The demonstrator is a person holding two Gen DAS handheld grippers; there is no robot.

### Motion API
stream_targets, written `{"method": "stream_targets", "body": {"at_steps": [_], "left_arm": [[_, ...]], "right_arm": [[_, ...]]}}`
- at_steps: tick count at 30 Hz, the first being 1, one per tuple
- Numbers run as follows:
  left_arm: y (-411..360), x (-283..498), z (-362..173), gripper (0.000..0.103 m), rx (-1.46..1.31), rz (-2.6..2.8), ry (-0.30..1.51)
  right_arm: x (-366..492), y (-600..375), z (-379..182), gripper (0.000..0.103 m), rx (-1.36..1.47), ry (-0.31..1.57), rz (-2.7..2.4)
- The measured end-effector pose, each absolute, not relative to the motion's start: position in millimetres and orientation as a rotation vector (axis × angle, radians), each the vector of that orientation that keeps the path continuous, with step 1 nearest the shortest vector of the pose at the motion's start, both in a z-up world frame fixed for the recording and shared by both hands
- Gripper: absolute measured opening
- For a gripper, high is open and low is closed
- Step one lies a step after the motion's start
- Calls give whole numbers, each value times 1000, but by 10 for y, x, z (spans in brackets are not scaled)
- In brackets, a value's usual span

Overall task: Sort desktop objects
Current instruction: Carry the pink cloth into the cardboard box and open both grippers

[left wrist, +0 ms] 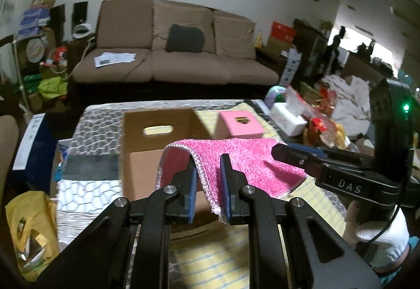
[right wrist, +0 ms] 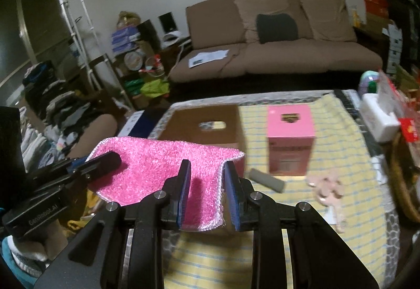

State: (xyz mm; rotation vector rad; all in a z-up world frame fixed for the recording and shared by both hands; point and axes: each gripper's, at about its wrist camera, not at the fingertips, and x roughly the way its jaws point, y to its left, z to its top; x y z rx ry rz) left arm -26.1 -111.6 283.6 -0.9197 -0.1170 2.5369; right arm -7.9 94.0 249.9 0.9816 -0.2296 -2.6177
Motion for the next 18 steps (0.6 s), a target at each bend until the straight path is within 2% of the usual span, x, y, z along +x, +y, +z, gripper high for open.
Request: {"method": "stream_targets", "body": {"at_steps": [7, 18], "left_arm": [[-1426, -393, 2621, 15, -977, 2556, -141], [-1456, -665, 2171, 15, -1074, 2526, -147]], "right_arm": [[-250, 472, 2277, 27, 1033, -227, -2555], [-486, 412, 1987, 27, 1103, -213, -2551]]}}
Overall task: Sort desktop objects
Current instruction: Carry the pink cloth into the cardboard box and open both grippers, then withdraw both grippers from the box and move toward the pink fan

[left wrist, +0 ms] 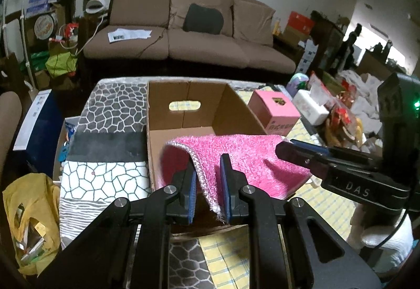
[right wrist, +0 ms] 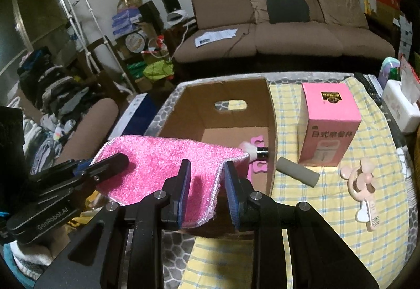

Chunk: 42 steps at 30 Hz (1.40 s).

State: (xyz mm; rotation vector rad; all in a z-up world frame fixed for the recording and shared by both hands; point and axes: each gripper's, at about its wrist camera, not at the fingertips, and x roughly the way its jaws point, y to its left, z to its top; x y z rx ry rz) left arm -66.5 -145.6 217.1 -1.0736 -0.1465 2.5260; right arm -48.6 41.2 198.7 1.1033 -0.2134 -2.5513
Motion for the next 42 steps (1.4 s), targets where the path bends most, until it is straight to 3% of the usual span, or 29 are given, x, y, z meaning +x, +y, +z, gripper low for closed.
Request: {"method": "stream_targets", "body": {"at_steps": [16, 21, 24, 26, 29, 31, 32, 42], "left_arm": [[-1381, -912, 1582, 15, -1276, 2472, -69], [-1410, -902, 1580, 23, -1281, 2490, -85], [-1432, -895, 1614, 26, -1277, 2495, -91], [-1445, -889, 1650, 47, -1271, 2498, -96], [-1485, -860, 1723, 67, -1248, 2500, -142], [-1494, -834, 1780, 67, -1234, 2512, -152], [-1492, -822, 1800, 67, -1230, 2511, -150], [-1427, -658, 2016, 67, -1178, 2507, -165]], "right_arm": [[-710, 431, 1511, 29, 1218, -186, -2537], [-701, 389, 1492, 30, 1220, -133, -2549], [-690, 394, 1508, 43, 1213, -122, -2560], [-680, 425, 1534, 47, 1202, -131, -2566], [-652, 470, 1580, 62, 1184, -148, -2583], [-633, 484, 1604, 80, 1169, -157, -2593], [-633, 492, 1612, 82, 1161, -160, -2592], [-496, 622, 1746, 94, 1125, -185, -2610]]}}
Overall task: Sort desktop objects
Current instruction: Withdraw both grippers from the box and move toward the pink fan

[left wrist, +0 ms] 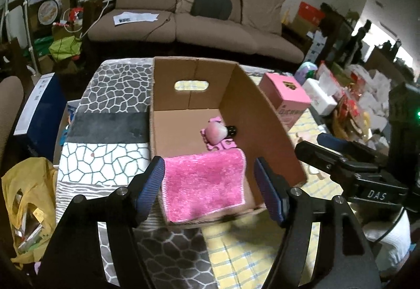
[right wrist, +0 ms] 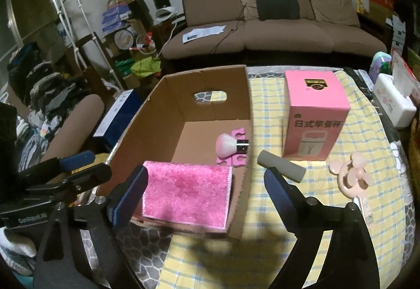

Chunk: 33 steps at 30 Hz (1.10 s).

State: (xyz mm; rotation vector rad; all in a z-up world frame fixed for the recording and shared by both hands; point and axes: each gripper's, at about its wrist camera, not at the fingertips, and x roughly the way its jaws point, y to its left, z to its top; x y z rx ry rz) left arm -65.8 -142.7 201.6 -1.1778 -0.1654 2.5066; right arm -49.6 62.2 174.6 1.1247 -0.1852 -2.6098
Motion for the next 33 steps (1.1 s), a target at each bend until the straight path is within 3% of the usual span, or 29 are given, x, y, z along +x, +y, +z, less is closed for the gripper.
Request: {"method": "stream_targets", "body": {"at_steps": [9, 33], "left_arm": [[-1136, -501, 2158, 67, -1150, 2498, -118], [206, -193, 2263, 67, -1092, 2417, 72]], "right_arm": [[-296, 966, 1860, 102, 1091, -217, -2667], [378, 2273, 2123, 103, 903, -121, -2956]]}}
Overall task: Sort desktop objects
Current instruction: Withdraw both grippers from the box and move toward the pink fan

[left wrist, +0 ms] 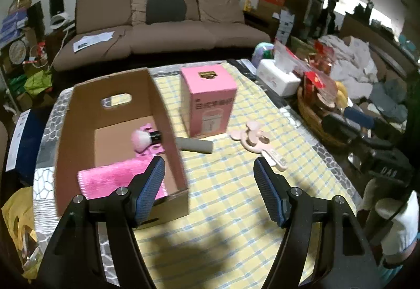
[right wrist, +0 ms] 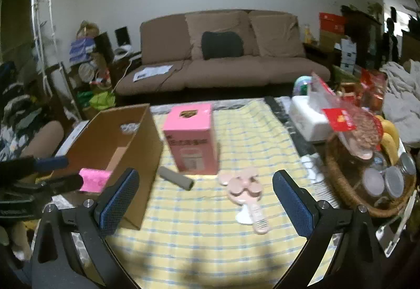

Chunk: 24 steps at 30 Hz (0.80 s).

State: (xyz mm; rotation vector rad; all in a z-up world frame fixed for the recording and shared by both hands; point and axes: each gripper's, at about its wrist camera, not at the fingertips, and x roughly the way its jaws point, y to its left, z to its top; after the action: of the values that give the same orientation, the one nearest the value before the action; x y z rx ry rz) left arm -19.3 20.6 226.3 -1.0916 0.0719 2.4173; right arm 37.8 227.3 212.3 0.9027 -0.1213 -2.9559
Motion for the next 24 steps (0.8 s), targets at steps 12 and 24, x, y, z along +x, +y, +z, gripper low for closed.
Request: {"method": "stream_targets", "body": {"at_steps": [12, 24], "left_arm": [[950, -286, 1846, 67, -1135, 2298, 85], [1414, -600, 1211, 67, -1215, 2221, 65]], "right_arm": [[317, 3173, 1604, 103, 1027, -333, -2938], [-44, 3234, 663, 79, 1278, -94, -2880]]}}
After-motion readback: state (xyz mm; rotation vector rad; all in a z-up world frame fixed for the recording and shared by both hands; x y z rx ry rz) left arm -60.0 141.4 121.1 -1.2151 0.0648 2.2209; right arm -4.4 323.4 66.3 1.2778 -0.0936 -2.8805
